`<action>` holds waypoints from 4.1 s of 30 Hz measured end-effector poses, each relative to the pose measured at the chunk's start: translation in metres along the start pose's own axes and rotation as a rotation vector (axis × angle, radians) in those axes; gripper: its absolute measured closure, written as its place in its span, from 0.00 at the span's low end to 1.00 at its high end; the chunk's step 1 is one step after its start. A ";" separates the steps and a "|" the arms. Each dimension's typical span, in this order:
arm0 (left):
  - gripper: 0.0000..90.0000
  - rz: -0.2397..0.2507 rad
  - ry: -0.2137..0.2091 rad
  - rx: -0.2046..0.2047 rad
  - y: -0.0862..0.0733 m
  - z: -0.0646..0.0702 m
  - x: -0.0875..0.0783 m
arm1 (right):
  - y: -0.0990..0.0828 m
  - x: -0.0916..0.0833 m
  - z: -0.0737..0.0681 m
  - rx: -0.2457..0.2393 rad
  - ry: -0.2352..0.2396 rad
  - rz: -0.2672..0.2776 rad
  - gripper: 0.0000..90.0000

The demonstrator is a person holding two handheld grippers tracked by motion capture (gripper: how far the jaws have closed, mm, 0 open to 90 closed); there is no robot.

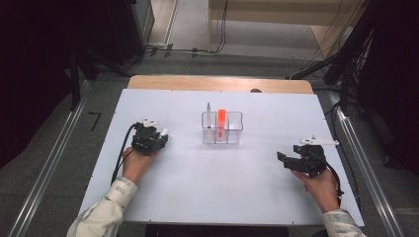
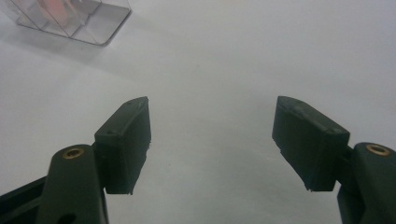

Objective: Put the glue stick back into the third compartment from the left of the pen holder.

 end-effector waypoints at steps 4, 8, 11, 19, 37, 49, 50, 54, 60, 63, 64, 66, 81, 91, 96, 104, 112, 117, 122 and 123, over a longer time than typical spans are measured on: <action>0.73 0.010 -0.019 0.003 0.001 0.002 -0.001 | 0.000 0.000 0.000 -0.002 0.000 0.001 0.30; 0.73 0.025 -0.028 0.012 0.003 0.005 -0.003 | 0.000 0.000 0.000 -0.001 0.000 0.000 0.30; 0.73 0.036 -0.037 0.010 0.004 0.005 -0.004 | 0.000 0.000 0.000 -0.001 0.001 -0.002 0.30; 0.73 0.096 -0.074 -0.005 0.010 0.008 -0.013 | 0.000 0.000 -0.001 0.000 0.002 -0.003 0.30; 0.73 0.178 -0.134 0.000 0.021 0.030 -0.034 | -0.001 0.001 -0.002 -0.002 0.002 -0.005 0.30; 0.73 0.213 -0.161 0.030 0.028 0.050 -0.042 | 0.000 0.000 -0.002 -0.002 0.002 -0.005 0.30; 0.73 0.215 -0.163 0.032 0.029 0.052 -0.043 | 0.000 0.000 -0.002 -0.002 0.002 -0.005 0.30; 0.73 0.225 -0.177 0.047 0.032 0.061 -0.046 | 0.000 0.001 -0.002 -0.004 0.002 -0.006 0.30; 0.73 0.233 -0.193 0.057 0.037 0.073 -0.048 | 0.000 0.001 -0.002 -0.005 0.003 -0.006 0.30; 0.73 0.241 -0.202 0.060 0.039 0.079 -0.049 | 0.000 0.001 -0.002 -0.005 0.003 -0.009 0.30; 0.73 0.245 -0.204 0.060 0.040 0.080 -0.050 | 0.000 0.001 -0.003 -0.005 0.004 -0.009 0.30; 0.73 0.245 -0.208 0.060 0.041 0.082 -0.050 | 0.000 0.001 -0.003 -0.005 0.005 -0.007 0.30; 0.73 0.265 -0.233 0.081 0.052 0.099 -0.055 | 0.000 0.002 -0.003 -0.009 0.009 -0.008 0.30; 0.73 0.272 -0.248 0.091 0.059 0.112 -0.055 | 0.001 0.003 -0.003 -0.008 0.011 -0.010 0.30; 0.73 0.275 -0.253 0.096 0.062 0.116 -0.056 | 0.000 0.003 -0.002 -0.005 0.013 -0.011 0.30; 0.73 0.279 -0.261 0.110 0.070 0.127 -0.056 | 0.001 0.004 -0.004 -0.011 0.013 -0.013 0.30; 0.73 0.275 -0.273 0.116 0.079 0.138 -0.051 | 0.002 0.005 -0.004 -0.014 0.015 -0.011 0.30; 0.73 0.278 -0.279 0.116 0.084 0.144 -0.048 | 0.002 0.004 -0.005 -0.014 0.015 -0.011 0.30; 0.73 0.278 -0.285 0.120 0.089 0.150 -0.046 | 0.002 0.005 -0.005 -0.015 0.016 -0.014 0.30; 0.73 0.278 -0.284 0.122 0.090 0.152 -0.046 | 0.002 0.005 -0.005 -0.015 0.017 -0.015 0.30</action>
Point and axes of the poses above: each handheld gripper's, and its own axes: x roughly forward along the jaws, y roughly out of its top, z roughly to its right, the point moved 10 cm from there along x, roughly forward along the jaws, and after that the axes turned 10 degrees about -z, right-handed, at the moved point
